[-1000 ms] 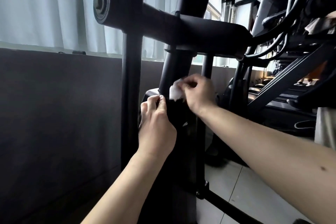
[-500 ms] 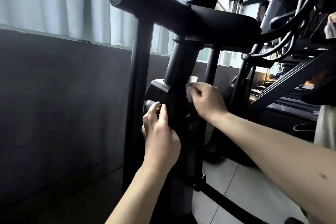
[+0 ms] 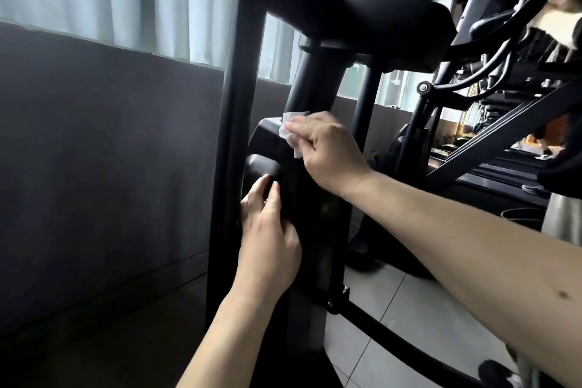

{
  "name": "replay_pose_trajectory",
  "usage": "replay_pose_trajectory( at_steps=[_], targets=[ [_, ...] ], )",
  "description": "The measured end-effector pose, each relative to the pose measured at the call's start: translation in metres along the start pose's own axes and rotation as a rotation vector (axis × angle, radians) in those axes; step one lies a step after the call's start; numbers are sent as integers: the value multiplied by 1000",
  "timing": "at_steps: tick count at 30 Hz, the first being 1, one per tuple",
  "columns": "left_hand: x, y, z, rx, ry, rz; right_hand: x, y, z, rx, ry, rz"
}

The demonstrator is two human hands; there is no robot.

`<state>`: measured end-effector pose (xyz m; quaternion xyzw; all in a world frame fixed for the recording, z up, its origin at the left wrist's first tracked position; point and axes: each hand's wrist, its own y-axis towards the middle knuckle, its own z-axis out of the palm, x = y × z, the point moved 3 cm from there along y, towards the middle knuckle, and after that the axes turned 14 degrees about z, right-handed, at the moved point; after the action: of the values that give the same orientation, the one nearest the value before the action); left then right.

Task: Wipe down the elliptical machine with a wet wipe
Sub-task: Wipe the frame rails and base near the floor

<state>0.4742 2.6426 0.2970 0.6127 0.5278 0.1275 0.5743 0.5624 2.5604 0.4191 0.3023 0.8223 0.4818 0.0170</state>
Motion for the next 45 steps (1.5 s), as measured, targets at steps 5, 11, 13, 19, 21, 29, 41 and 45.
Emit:
replay_pose_trajectory(
  at_steps=[5,11,13,19,21,29,41,45],
  targets=[
    [-1,-5,0,29,23,19,-14,-25,0,-188,57,30],
    [-2,-9,1,47,44,26,-30,-39,4,-118,139,240],
    [-2,-11,2,58,55,36,-20,-27,-3,-164,234,236],
    [6,-14,7,28,69,71,-37,-62,17,-156,302,399],
    [10,-15,10,15,83,95,-48,-98,28,-33,250,477],
    [9,-14,11,34,114,95,-43,-35,12,-160,278,439],
    [7,-15,12,83,176,104,-52,-112,34,36,289,575],
    [3,-17,14,135,199,75,-47,-33,14,-204,280,487]
  ],
)
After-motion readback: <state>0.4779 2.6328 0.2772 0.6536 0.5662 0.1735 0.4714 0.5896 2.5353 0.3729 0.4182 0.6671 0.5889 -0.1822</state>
